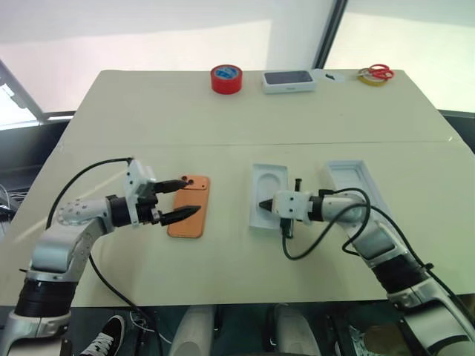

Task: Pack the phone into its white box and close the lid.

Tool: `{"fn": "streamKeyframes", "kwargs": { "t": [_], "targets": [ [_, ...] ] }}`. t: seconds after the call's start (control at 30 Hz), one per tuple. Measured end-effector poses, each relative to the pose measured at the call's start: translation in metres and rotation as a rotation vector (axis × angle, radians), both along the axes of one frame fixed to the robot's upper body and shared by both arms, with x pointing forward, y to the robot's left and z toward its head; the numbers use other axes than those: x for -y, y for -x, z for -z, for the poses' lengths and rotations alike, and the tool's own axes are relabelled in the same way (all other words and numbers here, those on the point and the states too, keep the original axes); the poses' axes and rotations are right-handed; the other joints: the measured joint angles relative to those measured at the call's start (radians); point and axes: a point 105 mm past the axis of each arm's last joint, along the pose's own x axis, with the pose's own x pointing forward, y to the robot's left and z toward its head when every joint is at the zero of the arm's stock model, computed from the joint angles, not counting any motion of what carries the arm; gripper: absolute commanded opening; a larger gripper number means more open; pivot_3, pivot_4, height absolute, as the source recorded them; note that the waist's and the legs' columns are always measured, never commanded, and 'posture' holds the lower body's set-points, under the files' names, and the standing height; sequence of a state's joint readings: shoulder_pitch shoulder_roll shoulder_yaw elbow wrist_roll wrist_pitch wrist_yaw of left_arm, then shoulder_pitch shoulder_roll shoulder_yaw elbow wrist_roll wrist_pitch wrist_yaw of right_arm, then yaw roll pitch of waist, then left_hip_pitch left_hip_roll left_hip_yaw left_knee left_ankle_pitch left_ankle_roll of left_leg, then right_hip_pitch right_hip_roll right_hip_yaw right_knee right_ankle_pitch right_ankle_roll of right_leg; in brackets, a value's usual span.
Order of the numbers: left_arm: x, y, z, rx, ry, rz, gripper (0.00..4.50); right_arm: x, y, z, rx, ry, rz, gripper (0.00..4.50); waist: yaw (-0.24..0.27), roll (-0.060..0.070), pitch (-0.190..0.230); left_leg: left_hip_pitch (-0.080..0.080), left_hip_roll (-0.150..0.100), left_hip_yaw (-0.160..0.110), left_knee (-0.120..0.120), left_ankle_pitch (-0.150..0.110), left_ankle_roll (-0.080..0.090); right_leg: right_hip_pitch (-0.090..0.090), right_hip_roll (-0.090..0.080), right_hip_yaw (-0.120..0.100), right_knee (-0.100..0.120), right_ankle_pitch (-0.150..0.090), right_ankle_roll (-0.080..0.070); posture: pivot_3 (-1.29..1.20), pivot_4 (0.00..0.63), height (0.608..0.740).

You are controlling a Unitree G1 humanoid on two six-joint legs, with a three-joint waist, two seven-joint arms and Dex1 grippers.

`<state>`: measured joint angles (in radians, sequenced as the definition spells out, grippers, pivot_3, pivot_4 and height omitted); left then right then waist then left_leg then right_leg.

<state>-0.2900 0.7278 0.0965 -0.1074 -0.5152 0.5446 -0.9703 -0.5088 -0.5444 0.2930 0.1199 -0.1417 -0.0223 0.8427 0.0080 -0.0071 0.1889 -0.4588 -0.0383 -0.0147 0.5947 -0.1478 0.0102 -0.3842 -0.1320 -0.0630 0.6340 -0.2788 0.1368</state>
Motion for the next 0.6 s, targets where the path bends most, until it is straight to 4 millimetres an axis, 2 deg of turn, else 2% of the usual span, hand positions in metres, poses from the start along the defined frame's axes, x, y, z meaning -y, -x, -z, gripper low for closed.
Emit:
{"fn": "streamKeyframes", "kwargs": {
  "t": [0.1,0.17,0.23,0.3,0.47,0.6],
  "targets": [
    [-0.017,-0.01,0.003,-0.153,0.083,-0.094,3.96,-0.019,-0.01,-0.03,0.068,-0.112,-0.005,0.03,-0.005,0.0,0.0,-0.001,0.001,0.001,-0.001,0.001,0.0,-0.003,0.001,0.001,0.003,0.0,0.0,0.0,0.15,0.74],
    [-0.028,-0.015,0.004,-0.262,0.153,-0.156,3.96,-0.041,-0.014,-0.048,0.103,-0.173,-0.029,0.03,-0.015,-0.001,0.0,-0.001,0.001,0.001,-0.001,0.001,0.0,-0.003,0.002,0.001,0.007,0.0,0.0,0.0,0.15,0.74],
    [-0.035,-0.018,0.004,-0.348,0.221,-0.202,3.96,-0.065,-0.013,-0.057,0.106,-0.187,-0.077,0.03,-0.021,-0.001,0.0,-0.001,0.001,0.002,0.0,0.002,-0.001,-0.003,0.002,0.003,0.011,0.0,0.0,0.0,0.15,0.74],
    [-0.038,-0.02,0.004,-0.411,0.274,-0.228,3.96,-0.081,-0.009,-0.05,0.081,-0.146,-0.127,0.03,-0.019,-0.001,0.0,-0.001,0.0,0.002,0.0,0.002,-0.001,-0.005,0.001,0.003,0.011,0.0,0.0,0.0,0.15,0.74],
    [-0.048,-0.022,0.021,-0.501,0.269,-0.326,3.96,-0.105,0.005,-0.012,-0.067,0.03,-0.201,0.03,-0.022,-0.001,0.0,-0.001,0.001,0.004,0.001,0.002,-0.001,-0.006,0.001,0.006,0.014,0.0,0.0,0.0,0.15,0.74],
    [-0.046,-0.013,0.027,-0.532,0.235,-0.317,3.96,-0.112,0.011,0.001,-0.163,0.153,-0.223,0.03,-0.024,-0.001,0.0,-0.001,0.001,0.005,0.0,0.002,-0.002,-0.008,0.002,0.007,0.013,0.0,0.0,0.0,0.15,0.74]
  ]
}}
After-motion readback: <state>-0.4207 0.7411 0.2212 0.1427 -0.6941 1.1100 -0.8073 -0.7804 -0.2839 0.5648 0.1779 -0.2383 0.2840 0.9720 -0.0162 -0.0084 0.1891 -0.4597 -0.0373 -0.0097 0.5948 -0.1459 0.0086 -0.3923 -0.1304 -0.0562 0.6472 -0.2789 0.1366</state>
